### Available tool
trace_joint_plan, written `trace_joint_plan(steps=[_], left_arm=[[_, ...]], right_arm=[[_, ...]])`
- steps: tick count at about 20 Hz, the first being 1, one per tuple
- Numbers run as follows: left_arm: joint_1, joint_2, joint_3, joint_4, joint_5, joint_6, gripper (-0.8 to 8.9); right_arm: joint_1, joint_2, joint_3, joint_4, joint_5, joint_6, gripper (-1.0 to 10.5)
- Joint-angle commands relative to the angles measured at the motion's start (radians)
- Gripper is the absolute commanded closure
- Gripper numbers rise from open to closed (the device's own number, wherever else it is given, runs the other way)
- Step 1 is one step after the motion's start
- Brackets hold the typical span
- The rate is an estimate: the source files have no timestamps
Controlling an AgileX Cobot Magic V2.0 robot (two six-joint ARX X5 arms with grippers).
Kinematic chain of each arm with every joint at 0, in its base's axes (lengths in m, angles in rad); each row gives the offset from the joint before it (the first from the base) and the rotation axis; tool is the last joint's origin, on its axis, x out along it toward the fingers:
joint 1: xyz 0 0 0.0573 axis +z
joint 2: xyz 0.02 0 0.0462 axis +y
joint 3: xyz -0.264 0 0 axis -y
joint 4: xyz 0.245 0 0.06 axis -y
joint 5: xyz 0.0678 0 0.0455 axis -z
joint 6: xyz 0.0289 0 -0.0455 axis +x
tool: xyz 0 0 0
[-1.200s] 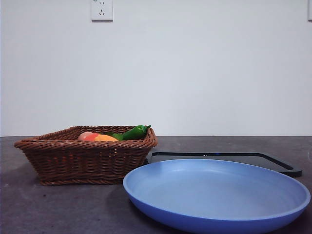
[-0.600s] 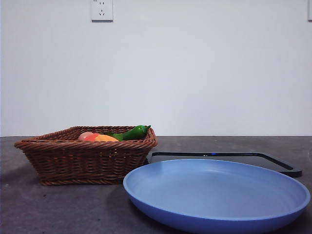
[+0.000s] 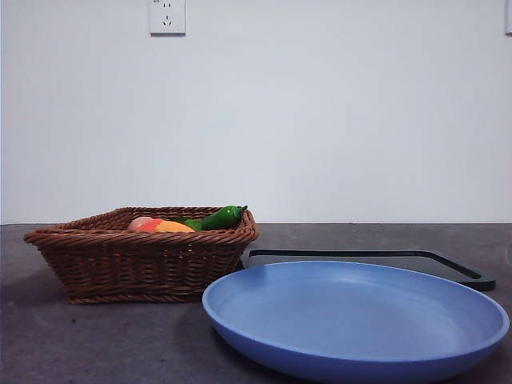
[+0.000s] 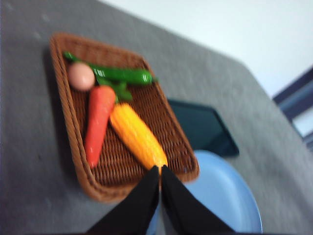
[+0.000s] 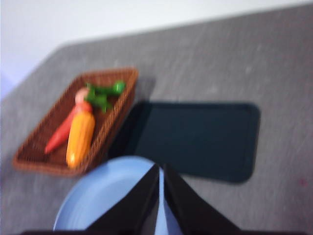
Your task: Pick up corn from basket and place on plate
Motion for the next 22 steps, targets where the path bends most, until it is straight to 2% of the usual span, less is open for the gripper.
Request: trace_joint_plan(steps=[1, 5, 10, 12, 13, 15, 16, 22], left_arm=[[-0.016, 0.033, 0.038, -0.056, 0.029, 0.100, 8.06], [-0.044, 0.068, 0.049, -0.097, 0.039, 0.121, 8.06], [-0.067, 0.091, 0.050, -0.105, 0.039, 0.135, 8.05], [-0.067, 0.093, 0.050, -0.093, 0.039, 0.134, 7.32], [-0.067, 0.094, 0.050, -0.084, 0.039, 0.133, 6.42], [-0.067, 0.095, 0.050, -0.068, 0.039, 0.133, 4.49], [-0.067, 0.095, 0.050, -0.068, 0.039, 0.130, 4.02], [-0.067, 0.095, 0.050, -0.067, 0.039, 0.128, 3.96]], right_arm=[[0.022, 0.052, 0.060, -0.093, -0.005, -0.107, 9.5], [0.058, 0.110, 0.105, -0.189, -0.003, -0.156, 9.5], [0.098, 0.151, 0.108, -0.207, -0.001, -0.162, 9.5], [0.102, 0.164, 0.108, -0.207, -0.002, -0.161, 9.4], [0.102, 0.173, 0.108, -0.207, -0.002, -0.159, 9.1], [0.102, 0.189, 0.108, -0.207, -0.002, -0.148, 7.3], [0.102, 0.200, 0.108, -0.207, -0.002, -0.136, 6.6], [0.109, 0.351, 0.109, -0.196, -0.044, -0.119, 6.4]])
